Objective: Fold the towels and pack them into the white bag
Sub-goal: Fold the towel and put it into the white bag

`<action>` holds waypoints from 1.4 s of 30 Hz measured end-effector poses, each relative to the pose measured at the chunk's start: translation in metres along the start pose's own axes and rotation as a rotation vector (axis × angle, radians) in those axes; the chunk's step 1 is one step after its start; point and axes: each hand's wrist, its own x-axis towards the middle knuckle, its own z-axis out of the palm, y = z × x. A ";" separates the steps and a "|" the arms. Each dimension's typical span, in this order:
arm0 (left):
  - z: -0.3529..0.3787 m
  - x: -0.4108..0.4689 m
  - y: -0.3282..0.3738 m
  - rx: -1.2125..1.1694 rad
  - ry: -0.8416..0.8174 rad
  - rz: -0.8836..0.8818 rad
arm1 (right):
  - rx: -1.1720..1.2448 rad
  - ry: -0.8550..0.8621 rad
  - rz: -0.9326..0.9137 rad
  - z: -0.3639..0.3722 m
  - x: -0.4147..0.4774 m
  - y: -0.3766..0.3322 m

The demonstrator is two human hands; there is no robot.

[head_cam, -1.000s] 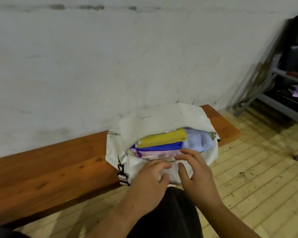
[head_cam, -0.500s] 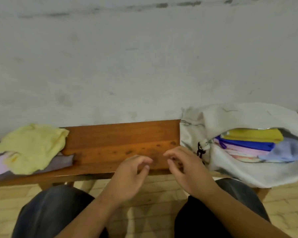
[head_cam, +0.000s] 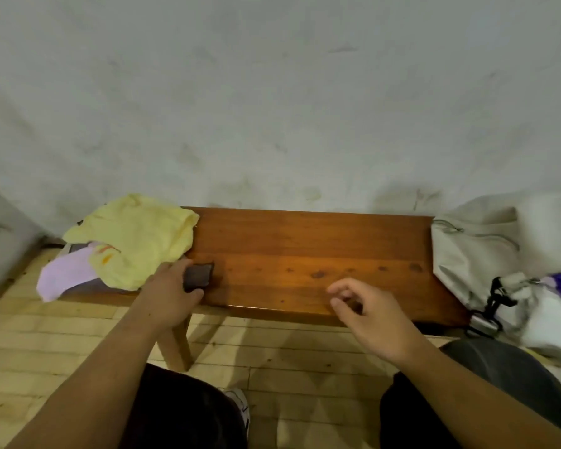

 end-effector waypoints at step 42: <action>0.014 0.020 0.067 -0.334 0.383 -0.008 | 0.140 0.022 0.036 0.014 -0.009 0.001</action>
